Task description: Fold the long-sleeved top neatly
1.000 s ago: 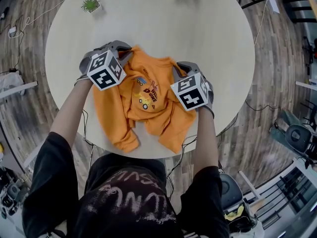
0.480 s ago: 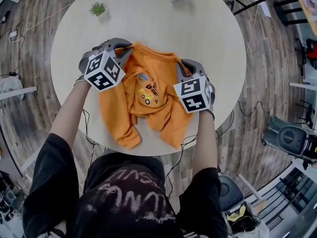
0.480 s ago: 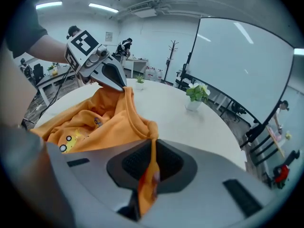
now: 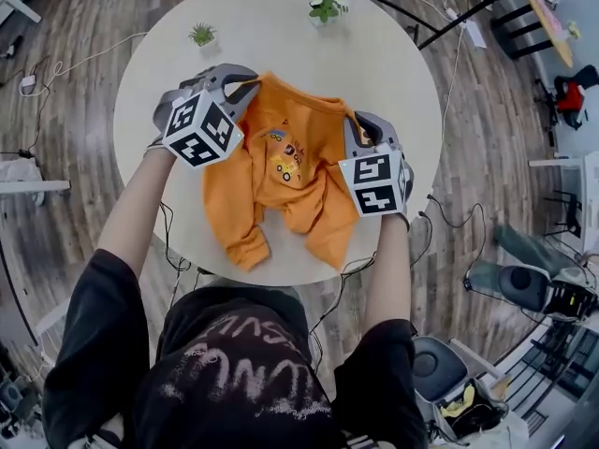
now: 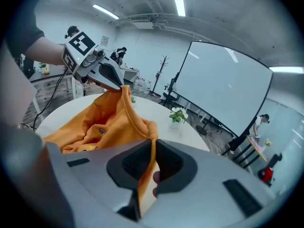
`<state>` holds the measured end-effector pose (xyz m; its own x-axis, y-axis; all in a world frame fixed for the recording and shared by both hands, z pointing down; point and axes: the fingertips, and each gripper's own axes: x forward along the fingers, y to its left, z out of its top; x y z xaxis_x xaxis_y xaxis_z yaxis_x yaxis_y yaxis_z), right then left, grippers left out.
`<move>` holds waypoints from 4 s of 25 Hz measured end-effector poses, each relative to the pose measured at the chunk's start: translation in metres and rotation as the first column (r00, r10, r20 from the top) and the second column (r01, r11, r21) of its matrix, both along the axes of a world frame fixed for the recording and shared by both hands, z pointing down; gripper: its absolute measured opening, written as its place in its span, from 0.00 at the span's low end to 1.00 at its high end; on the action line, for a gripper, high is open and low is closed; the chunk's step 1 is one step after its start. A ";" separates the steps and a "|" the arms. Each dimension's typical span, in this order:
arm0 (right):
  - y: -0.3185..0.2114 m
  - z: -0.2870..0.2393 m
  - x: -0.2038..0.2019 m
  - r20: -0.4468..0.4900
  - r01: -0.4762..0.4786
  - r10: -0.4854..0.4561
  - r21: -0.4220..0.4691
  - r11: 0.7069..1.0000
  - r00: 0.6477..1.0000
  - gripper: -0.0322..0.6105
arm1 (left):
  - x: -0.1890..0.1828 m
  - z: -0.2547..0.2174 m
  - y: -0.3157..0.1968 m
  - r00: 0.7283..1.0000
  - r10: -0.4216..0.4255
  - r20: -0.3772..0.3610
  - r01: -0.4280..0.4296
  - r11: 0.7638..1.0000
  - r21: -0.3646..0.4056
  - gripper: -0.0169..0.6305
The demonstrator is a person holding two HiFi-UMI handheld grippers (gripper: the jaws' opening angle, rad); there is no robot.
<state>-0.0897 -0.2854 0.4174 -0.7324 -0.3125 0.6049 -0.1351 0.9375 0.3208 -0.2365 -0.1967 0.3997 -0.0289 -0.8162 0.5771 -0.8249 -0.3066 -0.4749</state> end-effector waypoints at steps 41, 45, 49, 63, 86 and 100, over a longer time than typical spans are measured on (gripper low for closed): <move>0.141 -0.380 0.156 0.399 -0.182 -0.049 0.521 0.834 0.916 0.11 | 0.152 -0.381 0.140 0.904 0.082 0.420 -0.299 0.823 0.483 0.07; 0.149 -0.368 0.154 0.414 -0.178 -0.047 0.488 0.854 0.909 0.11 | 0.150 -0.369 0.147 0.910 0.086 0.405 -0.293 0.826 0.482 0.07; 0.141 -0.364 0.159 0.447 -0.189 -0.025 0.427 0.884 0.894 0.11 | 0.155 -0.364 0.141 0.918 0.090 0.387 -0.280 0.839 0.466 0.07; 0.181 -0.361 0.225 0.461 -0.119 -0.056 0.342 0.932 0.885 0.11 | 0.224 -0.367 0.190 0.936 0.026 0.351 -0.191 0.876 0.443 0.07; 0.347 -0.284 0.376 0.459 -0.038 -0.083 0.246 0.968 0.884 0.11 | 0.386 -0.294 0.372 0.961 -0.025 0.274 -0.097 0.902 0.421 0.07; 0.251 -0.227 0.229 0.408 -0.031 -0.041 0.170 0.985 0.912 0.11 | 0.236 -0.224 0.275 0.983 -0.043 0.180 -0.023 0.937 0.350 0.07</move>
